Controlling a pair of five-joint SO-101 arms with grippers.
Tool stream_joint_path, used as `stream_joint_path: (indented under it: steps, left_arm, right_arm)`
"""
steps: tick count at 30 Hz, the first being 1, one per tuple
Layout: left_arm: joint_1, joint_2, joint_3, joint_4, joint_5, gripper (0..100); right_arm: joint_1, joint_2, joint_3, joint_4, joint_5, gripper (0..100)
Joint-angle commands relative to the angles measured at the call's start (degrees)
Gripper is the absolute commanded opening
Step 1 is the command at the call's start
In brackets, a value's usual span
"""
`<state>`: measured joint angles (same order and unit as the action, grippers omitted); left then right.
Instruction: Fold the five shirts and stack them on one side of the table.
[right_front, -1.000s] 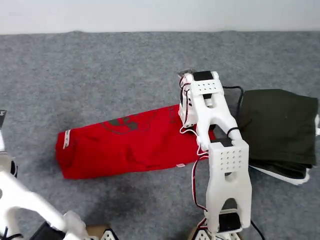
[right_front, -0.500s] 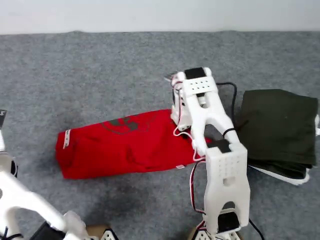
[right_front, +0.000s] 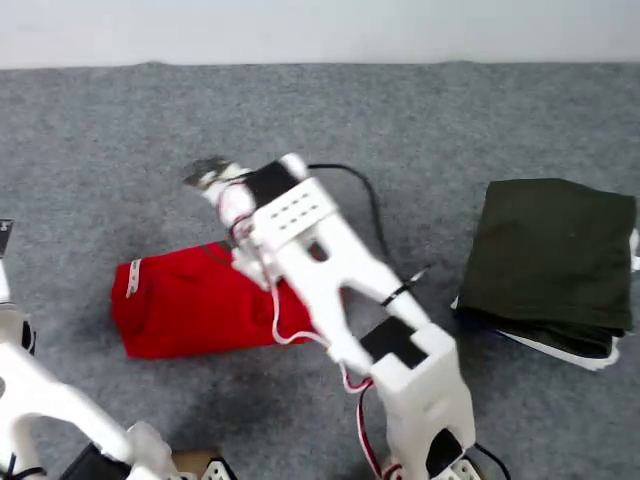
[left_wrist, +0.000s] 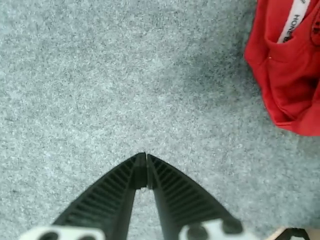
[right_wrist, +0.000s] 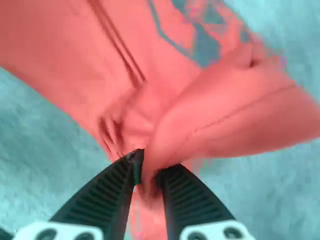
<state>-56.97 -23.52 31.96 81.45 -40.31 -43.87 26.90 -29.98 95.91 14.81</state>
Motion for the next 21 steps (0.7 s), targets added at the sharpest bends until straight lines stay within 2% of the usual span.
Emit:
stream_joint_path:
  steps: [1, 10, 15, 21]
  left_arm:
    - [0.3, -2.0, -2.0, 0.2, -0.2, 1]
    - [0.3, -1.9, -1.8, 0.2, -0.1, 1]
    - [0.2, -1.8, -1.8, 0.2, -0.1, 1]
    - [0.4, -1.9, -0.4, -0.3, 0.0, 1]
  right_arm:
    - [-4.3, -3.9, -1.4, -5.8, 0.6, 0.9]
    - [-12.2, 1.6, -1.5, -19.9, 3.0, 0.9]
    - [-15.3, 4.5, -3.6, -21.5, 2.9, 0.9]
    - [-16.0, 12.5, -17.8, -21.1, 2.6, 0.9]
